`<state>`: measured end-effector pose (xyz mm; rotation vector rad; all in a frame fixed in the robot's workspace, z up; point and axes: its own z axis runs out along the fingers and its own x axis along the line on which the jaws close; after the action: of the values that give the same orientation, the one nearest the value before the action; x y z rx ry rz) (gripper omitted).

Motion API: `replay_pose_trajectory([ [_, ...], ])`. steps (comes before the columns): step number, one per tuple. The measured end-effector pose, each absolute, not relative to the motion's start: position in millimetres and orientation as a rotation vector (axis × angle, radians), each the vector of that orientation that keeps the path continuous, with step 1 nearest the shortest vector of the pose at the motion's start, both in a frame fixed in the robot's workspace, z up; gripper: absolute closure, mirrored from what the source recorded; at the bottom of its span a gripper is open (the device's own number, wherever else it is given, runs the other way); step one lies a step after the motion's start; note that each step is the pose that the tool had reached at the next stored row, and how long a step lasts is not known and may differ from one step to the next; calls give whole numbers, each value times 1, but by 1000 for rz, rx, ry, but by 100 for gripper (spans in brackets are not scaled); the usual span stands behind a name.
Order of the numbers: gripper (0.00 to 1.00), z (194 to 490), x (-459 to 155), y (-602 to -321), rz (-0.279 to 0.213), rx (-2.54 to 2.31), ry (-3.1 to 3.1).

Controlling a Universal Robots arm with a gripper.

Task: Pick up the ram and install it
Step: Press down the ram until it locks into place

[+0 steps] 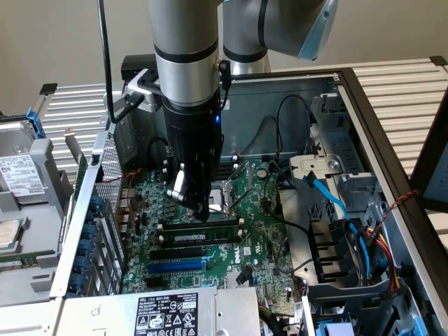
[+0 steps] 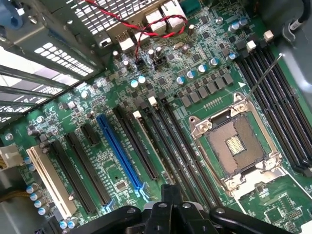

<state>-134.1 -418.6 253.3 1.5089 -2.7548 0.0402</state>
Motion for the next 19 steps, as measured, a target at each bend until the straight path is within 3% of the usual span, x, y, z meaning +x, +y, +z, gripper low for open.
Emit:
replay_pose_trajectory([
  [19, 89, 253, -134, -419, 40, 1157, -2917],
])
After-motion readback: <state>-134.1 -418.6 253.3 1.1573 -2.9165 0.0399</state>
